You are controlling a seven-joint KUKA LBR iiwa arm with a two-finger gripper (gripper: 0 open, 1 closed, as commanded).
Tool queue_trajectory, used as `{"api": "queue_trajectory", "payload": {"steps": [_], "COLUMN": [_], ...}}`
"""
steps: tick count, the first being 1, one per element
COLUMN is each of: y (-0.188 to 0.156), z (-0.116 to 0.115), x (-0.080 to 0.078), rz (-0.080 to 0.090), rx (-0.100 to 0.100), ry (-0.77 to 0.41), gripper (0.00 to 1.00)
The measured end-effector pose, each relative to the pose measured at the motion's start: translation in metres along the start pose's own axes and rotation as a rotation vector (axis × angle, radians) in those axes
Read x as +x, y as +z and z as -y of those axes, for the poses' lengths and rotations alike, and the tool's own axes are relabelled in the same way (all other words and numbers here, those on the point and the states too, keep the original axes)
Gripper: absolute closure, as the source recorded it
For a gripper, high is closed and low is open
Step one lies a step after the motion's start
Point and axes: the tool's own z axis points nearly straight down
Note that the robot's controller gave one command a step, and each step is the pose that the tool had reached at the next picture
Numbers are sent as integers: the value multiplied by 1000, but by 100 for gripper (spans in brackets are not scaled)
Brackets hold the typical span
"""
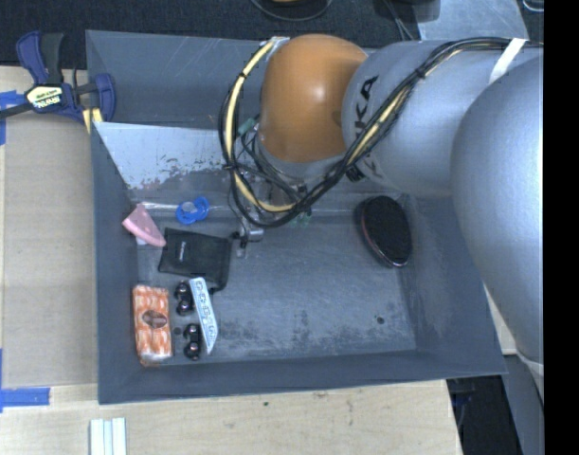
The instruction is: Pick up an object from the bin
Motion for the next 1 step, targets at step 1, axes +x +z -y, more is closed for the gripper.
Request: {"api": "queue_trajectory", "payload": {"steps": [1], "y": [76], "z": [-70], "x": [-18], "rz": [-9], "rx": [-5], "ry": [-266], "gripper": [0]}}
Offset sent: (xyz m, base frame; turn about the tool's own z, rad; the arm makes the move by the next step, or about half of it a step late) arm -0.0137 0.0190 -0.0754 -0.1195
